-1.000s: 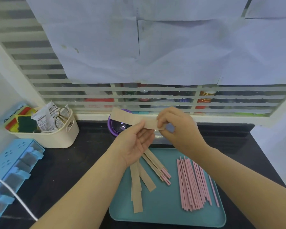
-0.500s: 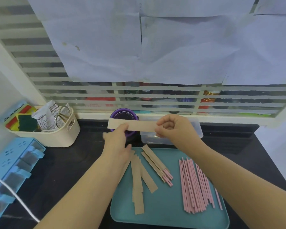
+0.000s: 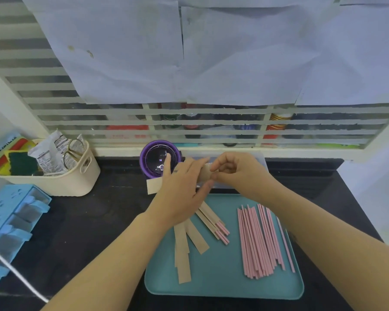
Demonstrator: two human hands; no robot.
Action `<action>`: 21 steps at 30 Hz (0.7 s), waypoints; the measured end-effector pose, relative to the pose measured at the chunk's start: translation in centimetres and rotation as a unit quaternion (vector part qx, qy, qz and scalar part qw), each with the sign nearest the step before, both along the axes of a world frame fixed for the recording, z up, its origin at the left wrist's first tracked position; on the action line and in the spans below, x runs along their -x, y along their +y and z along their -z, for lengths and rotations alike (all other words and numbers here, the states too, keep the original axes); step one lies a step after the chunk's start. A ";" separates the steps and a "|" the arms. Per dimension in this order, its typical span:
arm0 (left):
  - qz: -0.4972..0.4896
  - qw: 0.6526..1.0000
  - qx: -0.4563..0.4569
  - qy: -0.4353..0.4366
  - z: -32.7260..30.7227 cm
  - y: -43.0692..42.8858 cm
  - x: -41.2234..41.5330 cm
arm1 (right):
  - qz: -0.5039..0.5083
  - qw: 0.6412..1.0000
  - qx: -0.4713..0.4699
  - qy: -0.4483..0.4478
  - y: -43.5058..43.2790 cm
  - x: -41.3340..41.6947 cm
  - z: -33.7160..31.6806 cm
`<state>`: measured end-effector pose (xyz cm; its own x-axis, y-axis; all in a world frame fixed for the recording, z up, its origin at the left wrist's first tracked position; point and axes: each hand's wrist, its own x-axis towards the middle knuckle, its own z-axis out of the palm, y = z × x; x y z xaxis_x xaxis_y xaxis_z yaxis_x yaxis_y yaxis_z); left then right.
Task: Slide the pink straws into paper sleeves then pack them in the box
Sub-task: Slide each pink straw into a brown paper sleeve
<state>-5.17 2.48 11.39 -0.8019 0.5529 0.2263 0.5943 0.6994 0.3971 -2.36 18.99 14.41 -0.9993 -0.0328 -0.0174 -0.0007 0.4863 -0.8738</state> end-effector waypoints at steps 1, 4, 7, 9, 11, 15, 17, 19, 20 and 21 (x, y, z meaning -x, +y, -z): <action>0.019 0.999 -0.015 -0.030 0.2 0.2 0.0 | -0.001 1.000 0.004 -0.009 0.4 -0.3 0.1; 0.040 0.997 -0.012 -0.060 0.8 0.8 -0.3 | 0.013 0.997 0.053 -0.060 1.6 -1.1 0.9; 0.038 0.997 0.007 -0.065 1.7 1.2 -0.5 | 0.064 0.992 0.032 -0.106 3.6 -1.7 3.4; 0.043 0.996 0.014 -0.076 2.4 1.4 -0.7 | 0.056 0.981 -0.116 -0.146 5.3 -2.3 6.3; 0.043 0.995 0.017 -0.084 2.9 1.3 -1.0 | 0.028 0.946 -0.236 -0.220 6.4 -3.2 9.5; 0.035 0.995 0.029 -0.093 3.9 1.0 -1.9 | 0.069 0.910 -0.291 -0.287 6.6 -5.0 13.8; 0.033 0.994 0.047 -0.089 4.3 0.8 -2.1 | 0.093 0.906 -0.295 -0.289 6.3 -5.4 14.7; 0.026 0.994 0.064 -0.090 4.8 0.5 -2.2 | 0.103 0.904 -0.292 -0.296 6.0 -5.5 15.5; 0.023 0.993 0.067 -0.094 4.9 0.3 -2.4 | 0.105 0.901 -0.291 -0.303 5.9 -5.5 15.9; 0.021 0.993 0.067 -0.098 5.0 0.1 -2.5 | 0.110 0.899 -0.291 -0.309 5.9 -5.6 16.3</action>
<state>-2.67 2.61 6.42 -0.7990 0.6012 -0.0101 0.5442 0.7301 0.4133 3.23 24.91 -1.92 -0.7741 0.3588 -0.5216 0.5495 0.7899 -0.2722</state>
